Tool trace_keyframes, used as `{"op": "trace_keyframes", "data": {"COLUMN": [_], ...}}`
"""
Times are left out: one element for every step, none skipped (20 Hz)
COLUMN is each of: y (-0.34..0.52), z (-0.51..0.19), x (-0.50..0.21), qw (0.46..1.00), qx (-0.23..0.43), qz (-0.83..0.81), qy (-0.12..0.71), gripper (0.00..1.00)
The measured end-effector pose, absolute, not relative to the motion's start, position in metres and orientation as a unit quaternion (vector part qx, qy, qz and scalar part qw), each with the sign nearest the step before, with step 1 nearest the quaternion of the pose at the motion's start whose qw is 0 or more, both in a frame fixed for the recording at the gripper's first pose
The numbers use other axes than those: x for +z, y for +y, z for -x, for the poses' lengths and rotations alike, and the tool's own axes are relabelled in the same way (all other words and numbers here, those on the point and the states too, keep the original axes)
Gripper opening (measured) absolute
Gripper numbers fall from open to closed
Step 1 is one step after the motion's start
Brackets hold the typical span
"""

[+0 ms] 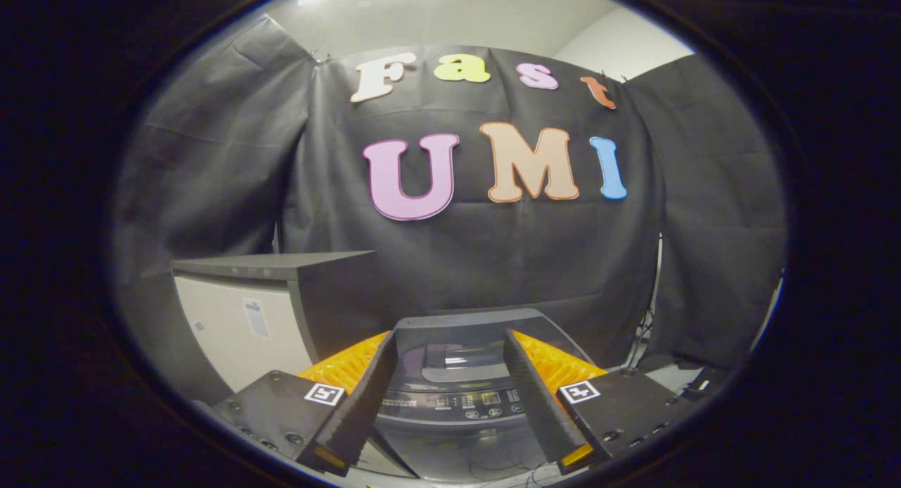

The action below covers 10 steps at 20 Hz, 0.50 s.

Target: Put the clothes into the washing machine and then close the washing machine lid.

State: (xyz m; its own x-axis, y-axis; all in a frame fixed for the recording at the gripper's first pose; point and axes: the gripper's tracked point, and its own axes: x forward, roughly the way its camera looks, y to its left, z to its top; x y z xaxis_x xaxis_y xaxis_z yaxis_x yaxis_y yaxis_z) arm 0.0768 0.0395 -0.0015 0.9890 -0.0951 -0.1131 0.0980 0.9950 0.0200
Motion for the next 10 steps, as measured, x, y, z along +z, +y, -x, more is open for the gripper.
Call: {"op": "trace_keyframes", "data": {"y": [0.037, 0.037, 0.037, 0.038, 0.035, 0.033, 0.033, 0.032, 0.031, 0.030], "z": [-0.077, -0.076, -0.077, -0.075, -0.073, -0.073, -0.073, -0.074, -0.073, -0.073], "x": [-0.003, -0.009, -0.013, -0.015, -0.017, -0.018, -0.019, -0.019, -0.020, -0.022], "qw": [0.997, 0.996, 0.996, 0.995, 0.995, 0.995, 0.995, 0.995, 0.994, 0.994], "qx": [-0.051, -0.052, -0.049, -0.050, -0.054, -0.054, -0.053, -0.053, -0.055, -0.058], "qz": [-0.011, -0.012, -0.013, -0.012, -0.009, -0.007, -0.007, -0.007, -0.007, -0.006], "qy": [0.061, 0.070, 0.077, 0.082, 0.085, 0.087, 0.088, 0.088, 0.090, 0.094], "gripper": [0.96, 0.96, 0.96, 0.96, 0.95, 0.95, 0.95, 0.95, 0.95, 0.95]}}
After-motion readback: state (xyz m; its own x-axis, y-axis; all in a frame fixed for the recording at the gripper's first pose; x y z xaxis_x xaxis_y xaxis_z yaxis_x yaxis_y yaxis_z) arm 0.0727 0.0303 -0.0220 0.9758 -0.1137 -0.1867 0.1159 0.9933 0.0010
